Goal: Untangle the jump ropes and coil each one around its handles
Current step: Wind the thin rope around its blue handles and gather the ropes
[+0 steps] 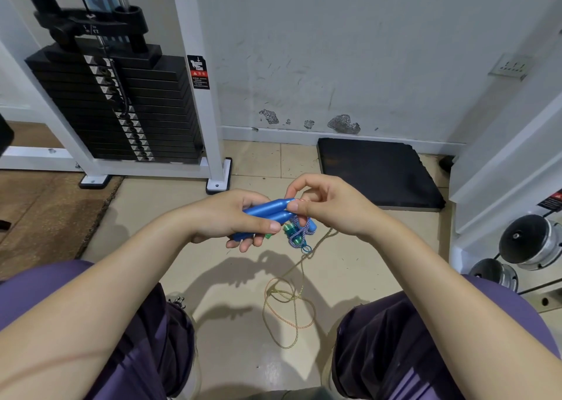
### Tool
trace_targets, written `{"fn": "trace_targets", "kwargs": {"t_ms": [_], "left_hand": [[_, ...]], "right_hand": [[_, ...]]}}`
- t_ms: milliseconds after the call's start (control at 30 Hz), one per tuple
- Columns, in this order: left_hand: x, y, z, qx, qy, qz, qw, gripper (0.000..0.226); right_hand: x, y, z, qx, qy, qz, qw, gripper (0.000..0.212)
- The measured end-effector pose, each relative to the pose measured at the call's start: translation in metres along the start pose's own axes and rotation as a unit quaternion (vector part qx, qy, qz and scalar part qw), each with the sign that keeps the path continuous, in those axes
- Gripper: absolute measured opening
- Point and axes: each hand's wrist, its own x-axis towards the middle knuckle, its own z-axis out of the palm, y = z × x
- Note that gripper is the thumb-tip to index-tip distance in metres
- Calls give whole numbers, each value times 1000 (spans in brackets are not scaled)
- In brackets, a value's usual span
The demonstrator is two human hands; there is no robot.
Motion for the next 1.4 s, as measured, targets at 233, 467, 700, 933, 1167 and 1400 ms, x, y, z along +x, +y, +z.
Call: {"fn": "trace_targets", "kwargs": {"t_ms": [233,467,700,933,1167,1400], "left_hand": [[-1,2,-3,-5,4,-8,1000,16],[-6,6,-5,-23,-17,-12,1000,24],[-2,3,-6,-70,47,35,996,31],[6,3,-11,-153,258,109,948,25],[10,-4,-6,-63,252,11,966,23],[11,-2,-12,-128,290,33,948,23]], "right_hand": [[1,-3,-6,-20,34,1,999,14],[-1,-1,-12,10,53,0,999,13],[7,10,-19,116,100,-5,988,16],[13,20,-19,41,175,12,984,17],[10,12,-4,-165,120,-1,979,7],[9,9,-5,-164,170,-7,972,42]]}}
